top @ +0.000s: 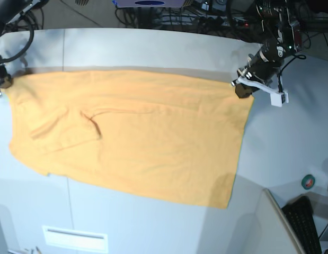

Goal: Layout the t-shirt on the table in an organized manner, then fold the t-shirt properly
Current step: 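Raise the shirt high with both grippers and swing it over the table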

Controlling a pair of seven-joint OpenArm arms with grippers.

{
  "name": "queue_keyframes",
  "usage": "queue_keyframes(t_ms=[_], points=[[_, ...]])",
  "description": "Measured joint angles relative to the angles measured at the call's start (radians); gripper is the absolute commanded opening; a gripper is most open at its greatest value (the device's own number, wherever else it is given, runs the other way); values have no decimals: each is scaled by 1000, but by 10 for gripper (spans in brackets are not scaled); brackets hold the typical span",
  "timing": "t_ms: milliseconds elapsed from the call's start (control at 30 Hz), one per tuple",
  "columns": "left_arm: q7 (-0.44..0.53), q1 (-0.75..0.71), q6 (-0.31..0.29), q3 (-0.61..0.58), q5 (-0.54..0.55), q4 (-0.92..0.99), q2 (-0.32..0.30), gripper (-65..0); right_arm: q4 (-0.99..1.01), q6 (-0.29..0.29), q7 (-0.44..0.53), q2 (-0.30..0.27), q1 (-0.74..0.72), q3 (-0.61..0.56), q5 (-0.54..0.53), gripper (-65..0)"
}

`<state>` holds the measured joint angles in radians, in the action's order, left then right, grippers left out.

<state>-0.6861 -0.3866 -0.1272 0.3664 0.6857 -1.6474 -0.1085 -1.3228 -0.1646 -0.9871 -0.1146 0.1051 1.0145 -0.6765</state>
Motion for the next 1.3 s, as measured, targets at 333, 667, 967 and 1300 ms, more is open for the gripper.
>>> queue_keyframes(t_ms=[333, 667, 967, 1300], points=[[-11, 77, 0, -2, 1, -82, -8, -650, -69, 0, -21, 13, -56, 2, 1, -650], [-21, 353, -1, -14, 1, -124, -41, -650, -102, 9, -154, -52, -360, 0, 9, -650], [-15, 655, 8, -56, -5, 35, -50, -650, 3, 64, -106, -143, -589, -177, 5, -650], [-16, 1004, 2, -205, -2, 369, -72, -650, 295, 87, 123, -261, -789, -381, 3, -650]])
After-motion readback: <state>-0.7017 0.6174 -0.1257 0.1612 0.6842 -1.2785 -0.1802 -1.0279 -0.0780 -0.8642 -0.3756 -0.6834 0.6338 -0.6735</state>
